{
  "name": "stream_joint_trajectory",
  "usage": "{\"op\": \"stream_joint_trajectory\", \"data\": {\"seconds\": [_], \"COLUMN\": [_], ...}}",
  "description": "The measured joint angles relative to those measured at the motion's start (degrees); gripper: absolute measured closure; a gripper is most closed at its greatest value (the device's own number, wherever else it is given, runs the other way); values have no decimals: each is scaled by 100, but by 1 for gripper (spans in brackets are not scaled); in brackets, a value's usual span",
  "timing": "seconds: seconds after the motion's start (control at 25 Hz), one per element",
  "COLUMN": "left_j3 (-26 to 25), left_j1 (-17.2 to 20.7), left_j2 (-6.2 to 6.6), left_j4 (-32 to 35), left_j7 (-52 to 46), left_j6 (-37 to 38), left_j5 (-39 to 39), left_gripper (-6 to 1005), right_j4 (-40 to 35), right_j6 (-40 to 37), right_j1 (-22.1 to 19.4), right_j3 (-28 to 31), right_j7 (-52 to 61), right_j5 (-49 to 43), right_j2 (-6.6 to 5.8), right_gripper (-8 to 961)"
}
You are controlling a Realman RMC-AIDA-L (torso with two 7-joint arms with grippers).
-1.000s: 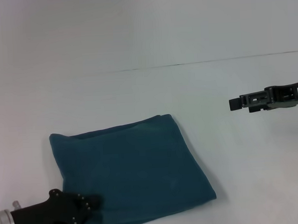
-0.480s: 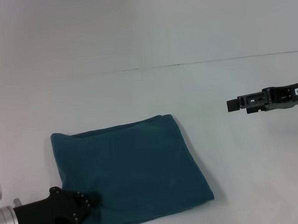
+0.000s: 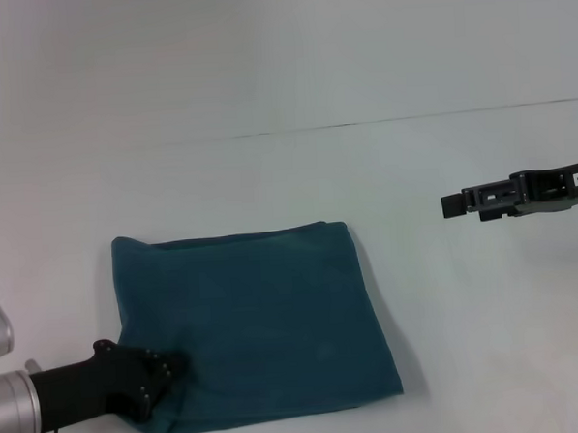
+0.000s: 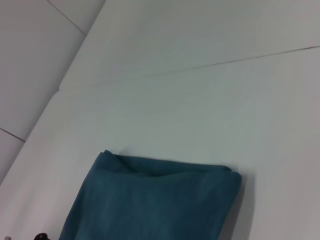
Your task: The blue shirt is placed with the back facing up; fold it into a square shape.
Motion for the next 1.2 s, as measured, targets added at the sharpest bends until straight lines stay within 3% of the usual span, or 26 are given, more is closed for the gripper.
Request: {"op": "stream_joint_trajectory", "data": {"seconds": [0.2, 0.32, 0.48, 0.6, 0.72, 0.92, 1.12, 1.2], "left_j3": [-6, -170, -846, -1370, -1399, -1406, -1367, -1348], "left_j1": [25, 113, 213, 217, 160, 26, -133, -147], "left_j2": [1, 0, 17, 110, 265, 384, 433, 437], "left_j4": [203, 451, 737, 857, 962, 983, 944, 949], "left_j7": [-83, -73, -64, -394, -1089, -1658, -2183, -2289], "left_j6": [103, 545, 1590, 2348, 2840, 3512, 3655, 3659], "left_j5": [15, -63, -302, -377, -250, 180, 647, 722], "left_gripper": [977, 975, 973, 972, 854, 638, 345, 303], "right_j4": [-10, -11, -15, -17, -73, -496, -474, -427], "right_j6": [-30, -59, -273, -669, -1201, -1636, -1645, -1662], "right_j1": [-37, -45, -75, -173, -351, -784, -982, -1021], "right_j3": [0, 15, 42, 32, 24, -90, -421, -443], "right_j7": [-48, -174, -731, -1484, -2392, -3530, -3765, -3855], "right_j5": [14, 25, 240, 551, 814, 769, 563, 547], "right_j2": [6, 7, 6, 28, 177, 611, 668, 668], "right_gripper": [9, 9, 9, 8, 8, 8, 8, 8]}}
